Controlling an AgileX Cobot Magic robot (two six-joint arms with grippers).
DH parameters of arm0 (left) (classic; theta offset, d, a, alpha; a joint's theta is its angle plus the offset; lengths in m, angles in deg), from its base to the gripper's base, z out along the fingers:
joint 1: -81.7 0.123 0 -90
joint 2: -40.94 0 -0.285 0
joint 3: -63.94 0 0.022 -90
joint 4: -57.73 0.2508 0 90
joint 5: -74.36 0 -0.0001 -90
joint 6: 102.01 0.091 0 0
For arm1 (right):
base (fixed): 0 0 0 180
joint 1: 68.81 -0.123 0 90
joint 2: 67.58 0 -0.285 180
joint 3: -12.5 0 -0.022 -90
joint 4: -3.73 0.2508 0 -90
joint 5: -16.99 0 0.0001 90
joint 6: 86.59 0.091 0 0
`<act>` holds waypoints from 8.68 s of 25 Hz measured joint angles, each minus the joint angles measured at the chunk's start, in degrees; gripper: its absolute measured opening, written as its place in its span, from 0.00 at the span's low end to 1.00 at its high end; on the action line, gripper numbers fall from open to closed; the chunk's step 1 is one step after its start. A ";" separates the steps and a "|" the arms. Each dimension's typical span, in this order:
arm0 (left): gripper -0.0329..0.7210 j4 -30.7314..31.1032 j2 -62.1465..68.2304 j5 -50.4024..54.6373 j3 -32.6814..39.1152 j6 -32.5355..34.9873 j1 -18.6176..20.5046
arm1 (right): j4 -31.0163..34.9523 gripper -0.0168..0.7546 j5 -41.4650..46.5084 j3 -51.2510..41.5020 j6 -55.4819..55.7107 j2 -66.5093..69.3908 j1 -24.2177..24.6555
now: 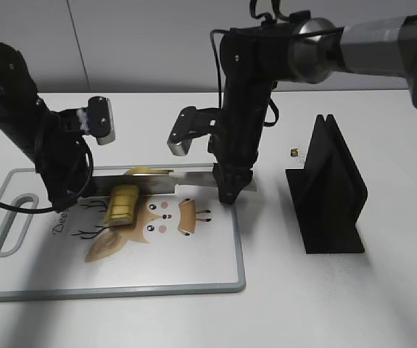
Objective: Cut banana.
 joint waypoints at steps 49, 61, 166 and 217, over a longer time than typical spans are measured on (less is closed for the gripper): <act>0.17 -1.32 -26.39 11.42 0.95 -1.54 -0.23 | 0.87 0.29 9.37 -0.21 -1.83 -21.05 -0.36; 0.91 -4.42 -38.91 11.13 1.00 -1.95 -0.18 | 0.45 0.23 9.52 -0.28 -1.47 -25.96 -0.08; 0.78 23.35 -115.34 21.81 42.07 -72.12 10.40 | -19.91 0.23 -25.96 -63.49 86.81 -55.69 0.07; 0.75 23.46 -115.34 21.81 42.08 -72.12 10.40 | -12.29 0.78 -0.07 -69.87 54.02 -111.33 0.07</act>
